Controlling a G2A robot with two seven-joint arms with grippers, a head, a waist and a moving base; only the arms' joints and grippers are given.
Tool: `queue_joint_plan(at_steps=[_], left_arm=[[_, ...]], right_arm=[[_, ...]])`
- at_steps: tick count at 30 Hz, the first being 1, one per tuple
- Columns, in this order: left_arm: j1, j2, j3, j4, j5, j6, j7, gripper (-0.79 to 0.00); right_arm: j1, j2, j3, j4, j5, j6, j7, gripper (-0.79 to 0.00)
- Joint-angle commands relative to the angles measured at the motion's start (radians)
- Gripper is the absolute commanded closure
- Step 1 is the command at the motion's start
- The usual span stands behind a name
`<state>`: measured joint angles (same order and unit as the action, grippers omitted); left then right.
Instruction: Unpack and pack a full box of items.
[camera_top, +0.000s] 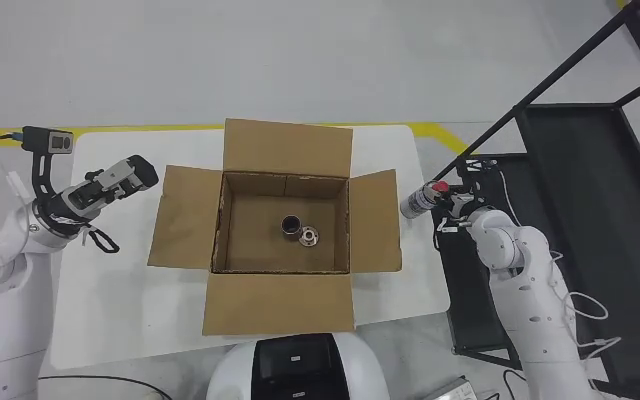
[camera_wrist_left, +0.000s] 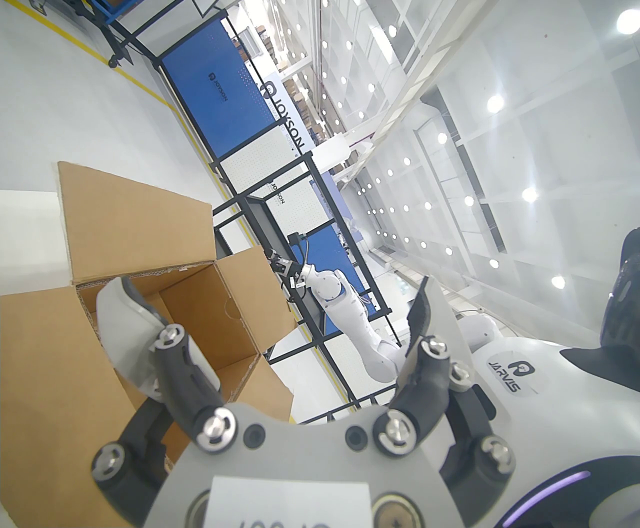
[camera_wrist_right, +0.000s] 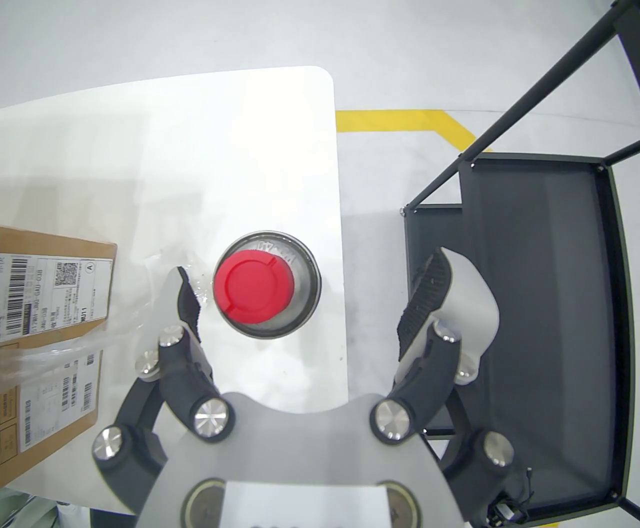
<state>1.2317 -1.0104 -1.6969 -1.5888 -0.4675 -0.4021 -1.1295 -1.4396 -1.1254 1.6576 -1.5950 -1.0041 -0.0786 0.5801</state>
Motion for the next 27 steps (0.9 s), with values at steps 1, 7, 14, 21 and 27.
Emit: queue_joint_plan(at_steps=[1,7,14,21,27], left_arm=[[0.000,0.000,0.000,0.000,0.000,0.000,0.000,-0.785],[0.000,0.000,0.000,0.000,0.000,0.000,0.000,-0.785],[0.000,0.000,0.000,0.000,0.000,0.000,0.000,-0.785],[0.000,0.000,0.000,0.000,0.000,0.000,0.000,-0.785],[0.000,0.000,0.000,0.000,0.000,0.000,0.000,-0.785]], right_arm=[[0.001,-0.001,-0.007,0.013,0.014,-0.017,-0.024,-0.785],[-0.012,-0.003,-0.012,0.024,0.023,-0.037,-0.074,-0.785],[-0.012,-0.003,-0.012,0.024,0.023,-0.037,-0.074,-0.785],[-0.019,-0.005,-0.022,0.036,0.023,-0.033,-0.106,-0.785],[-0.018,-0.010,-0.042,0.097,0.034,-0.061,-0.214,-0.785]])
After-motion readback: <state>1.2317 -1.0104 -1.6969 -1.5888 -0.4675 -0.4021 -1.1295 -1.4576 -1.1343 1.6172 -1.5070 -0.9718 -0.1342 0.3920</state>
